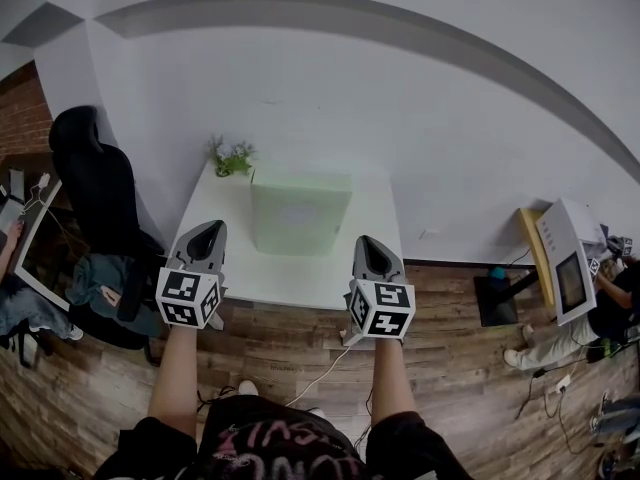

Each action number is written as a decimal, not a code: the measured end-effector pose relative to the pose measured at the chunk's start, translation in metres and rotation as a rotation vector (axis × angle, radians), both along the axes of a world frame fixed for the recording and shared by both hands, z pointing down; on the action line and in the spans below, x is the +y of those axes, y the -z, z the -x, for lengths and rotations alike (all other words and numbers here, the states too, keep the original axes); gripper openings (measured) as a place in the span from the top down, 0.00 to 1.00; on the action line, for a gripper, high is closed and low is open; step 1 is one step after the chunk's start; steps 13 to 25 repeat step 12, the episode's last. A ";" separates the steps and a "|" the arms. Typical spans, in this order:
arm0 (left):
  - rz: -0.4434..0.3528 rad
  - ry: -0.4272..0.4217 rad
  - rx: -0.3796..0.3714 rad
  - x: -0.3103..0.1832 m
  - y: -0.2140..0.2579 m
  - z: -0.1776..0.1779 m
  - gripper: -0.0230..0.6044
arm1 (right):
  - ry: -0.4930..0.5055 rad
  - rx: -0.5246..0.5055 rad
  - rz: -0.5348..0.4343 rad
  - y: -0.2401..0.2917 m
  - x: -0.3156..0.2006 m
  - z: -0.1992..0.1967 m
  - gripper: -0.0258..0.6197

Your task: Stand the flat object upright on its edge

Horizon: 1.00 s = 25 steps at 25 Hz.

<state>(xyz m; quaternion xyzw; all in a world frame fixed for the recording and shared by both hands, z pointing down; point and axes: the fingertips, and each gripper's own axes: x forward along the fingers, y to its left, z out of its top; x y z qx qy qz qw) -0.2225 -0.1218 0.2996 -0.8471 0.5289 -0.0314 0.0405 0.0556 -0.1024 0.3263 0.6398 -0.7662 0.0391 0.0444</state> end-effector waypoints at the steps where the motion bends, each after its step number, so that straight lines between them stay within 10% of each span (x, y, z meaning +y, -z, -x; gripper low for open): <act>1: 0.000 -0.003 -0.002 0.000 0.001 0.001 0.94 | -0.001 0.001 -0.002 0.001 0.000 0.001 0.92; 25: -0.006 -0.002 -0.010 -0.003 0.004 0.015 0.94 | 0.006 0.008 -0.001 0.001 -0.009 0.014 0.92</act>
